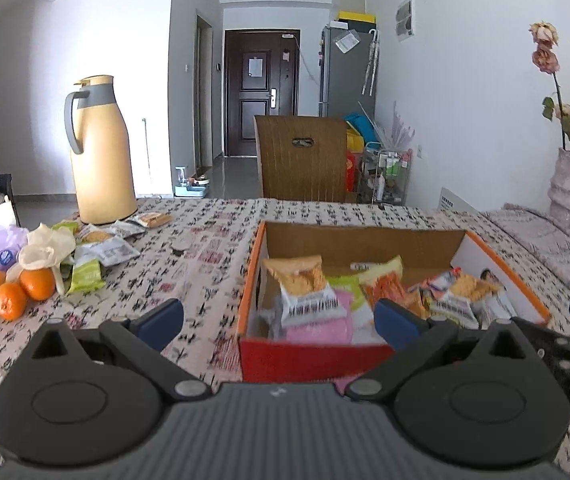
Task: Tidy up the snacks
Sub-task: 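Withdraw both grippers from the box toward the remaining packets, then grasp the green-and-white bar packet with the right gripper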
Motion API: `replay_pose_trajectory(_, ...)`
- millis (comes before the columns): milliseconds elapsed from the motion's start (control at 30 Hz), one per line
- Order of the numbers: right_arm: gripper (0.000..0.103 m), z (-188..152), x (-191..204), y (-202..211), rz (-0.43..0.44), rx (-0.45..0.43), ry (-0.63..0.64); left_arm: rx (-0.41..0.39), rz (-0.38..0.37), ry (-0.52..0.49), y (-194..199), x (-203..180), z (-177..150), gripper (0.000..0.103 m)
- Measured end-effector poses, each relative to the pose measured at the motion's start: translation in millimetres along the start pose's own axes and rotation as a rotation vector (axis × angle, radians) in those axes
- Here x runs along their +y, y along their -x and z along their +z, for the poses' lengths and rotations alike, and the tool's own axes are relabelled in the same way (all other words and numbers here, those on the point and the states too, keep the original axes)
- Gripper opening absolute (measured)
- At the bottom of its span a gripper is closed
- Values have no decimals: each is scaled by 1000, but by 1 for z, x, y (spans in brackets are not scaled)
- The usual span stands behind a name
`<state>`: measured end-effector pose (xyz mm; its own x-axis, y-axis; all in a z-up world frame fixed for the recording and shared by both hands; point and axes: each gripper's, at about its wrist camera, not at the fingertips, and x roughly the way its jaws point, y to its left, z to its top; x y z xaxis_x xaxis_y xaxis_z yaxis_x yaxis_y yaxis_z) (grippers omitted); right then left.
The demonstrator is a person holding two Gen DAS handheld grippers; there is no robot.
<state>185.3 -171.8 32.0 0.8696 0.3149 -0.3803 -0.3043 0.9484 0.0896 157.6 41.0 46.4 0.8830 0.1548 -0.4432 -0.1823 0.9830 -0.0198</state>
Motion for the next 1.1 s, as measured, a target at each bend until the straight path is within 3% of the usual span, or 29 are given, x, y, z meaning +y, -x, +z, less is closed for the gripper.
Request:
replay_pose_trajectory(367, 103, -31, 0, 21, -10, 54, -22, 83, -36, 31, 18, 16, -46, 103)
replay_pose_trajectory(1100, 103, -61, 4, 29, -16, 146, -30, 72, -29, -15, 5, 14, -80, 103)
